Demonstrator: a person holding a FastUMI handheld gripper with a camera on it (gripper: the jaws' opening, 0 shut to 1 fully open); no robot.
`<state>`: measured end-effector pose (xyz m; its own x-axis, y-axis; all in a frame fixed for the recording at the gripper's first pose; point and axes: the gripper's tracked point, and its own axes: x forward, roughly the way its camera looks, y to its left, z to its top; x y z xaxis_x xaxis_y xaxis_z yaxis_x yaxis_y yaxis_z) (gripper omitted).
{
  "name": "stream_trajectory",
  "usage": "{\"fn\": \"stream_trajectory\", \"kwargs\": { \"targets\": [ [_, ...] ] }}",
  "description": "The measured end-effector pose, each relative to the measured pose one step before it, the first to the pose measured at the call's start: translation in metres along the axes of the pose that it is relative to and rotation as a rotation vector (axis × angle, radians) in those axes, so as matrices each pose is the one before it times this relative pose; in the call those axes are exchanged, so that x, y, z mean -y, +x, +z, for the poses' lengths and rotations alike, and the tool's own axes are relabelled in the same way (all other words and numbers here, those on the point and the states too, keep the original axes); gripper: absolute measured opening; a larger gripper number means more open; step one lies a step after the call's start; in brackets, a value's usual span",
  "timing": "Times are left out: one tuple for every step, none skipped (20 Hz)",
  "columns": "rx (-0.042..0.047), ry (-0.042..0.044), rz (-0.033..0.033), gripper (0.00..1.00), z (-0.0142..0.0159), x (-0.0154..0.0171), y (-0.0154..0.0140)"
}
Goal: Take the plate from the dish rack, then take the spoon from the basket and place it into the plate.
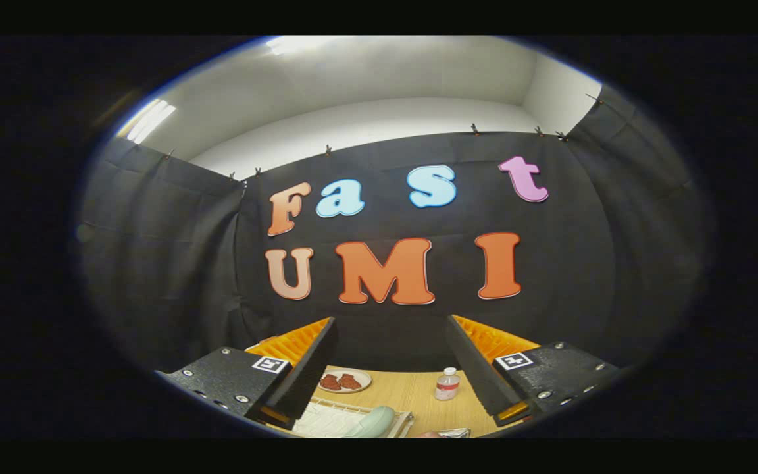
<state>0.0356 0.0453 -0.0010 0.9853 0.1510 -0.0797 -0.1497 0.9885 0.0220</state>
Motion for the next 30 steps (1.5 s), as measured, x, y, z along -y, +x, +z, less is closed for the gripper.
{"fn": "stream_trajectory", "kwargs": {
  "targets": [
    [-0.02289,0.00434,0.01114,0.98,-0.00593,-0.00136,0.00288],
    [-0.02509,0.00662,0.00802,0.98,-0.00670,-0.00031,0.00275],
    [-0.02874,0.00825,0.00905,0.98,-0.00705,-0.00097,0.00323],
    [-0.03367,0.01018,0.00611,0.98,-0.00933,-0.00033,0.00477],
    [-0.04466,0.01298,0.00561,0.98,-0.01105,0.00091,0.00494],
    [-0.04986,0.01330,0.00571,0.98,-0.01195,0.00082,0.00401],
    [-0.05544,0.01387,-0.00253,0.98,-0.01280,0.00273,0.00410],
    [-0.05276,0.01221,0.00046,0.98,-0.01305,0.00198,0.00408],
    [-0.04395,0.00690,0.00074,0.98,-0.00898,0.00116,0.00478],
    [-0.03757,0.00087,0.00290,0.98,-0.00808,0.00047,0.00549],
    [-0.03318,-0.00022,0.00439,0.98,-0.00741,-0.00131,0.00535],
    [-0.04165,-0.00437,0.00961,0.98,-0.00928,-0.00390,0.00726],
    [-0.04067,-0.00334,0.00996,0.97,-0.00931,-0.00396,0.00712],
    [-0.03861,-0.00135,0.01163,0.97,-0.00822,-0.00270,0.00646],
    [-0.04244,-0.00111,0.00555,0.97,-0.01113,-0.00128,0.00660],
    [-0.04434,-0.00111,0.00329,0.96,-0.01198,0.00033,0.00380],
    [-0.04609,-0.00252,-0.00071,0.96,-0.00954,0.00061,0.00639],
    [-0.05141,-0.00073,-0.00863,0.96,-0.00898,0.00219,0.00785],
    [-0.05496,0.00944,-0.00514,0.94,-0.01025,0.00186,0.00849],
    [-0.06394,0.01366,-0.00320,0.94,-0.01126,-0.00012,0.00915],
    [-0.07014,0.01046,-0.00074,0.93,-0.01155,0.00088,0.00836],
    [-0.05989,0.00936,-0.00439,0.91,-0.00948,0.00245,0.00666],
    [-0.04929,0.00156,-0.01183,0.89,-0.00675,0.00253,0.00698],
    [-0.03620,-0.00473,-0.01032,0.88,-0.00594,0.00164,0.00611],
    [-0.03411,-0.00896,-0.01666,0.85,-0.00453,0.00348,0.00717],
    [-0.03599,-0.01060,-0.01143,0.84,-0.00603,0.00143,0.00709],
    [-0.03423,-0.00769,-0.00912,0.84,-0.00475,0.00093,0.00707],
    [-0.03448,-0.00312,0.00064,0.83,-0.00489,-0.00086,0.00596],
    [-0.03927,-0.00008,0.00202,0.79,-0.00461,-0.00124,0.00576],
    [-0.02996,0.00151,0.00189,0.77,-0.00385,-0.00054,0.00463]
  ]
}}
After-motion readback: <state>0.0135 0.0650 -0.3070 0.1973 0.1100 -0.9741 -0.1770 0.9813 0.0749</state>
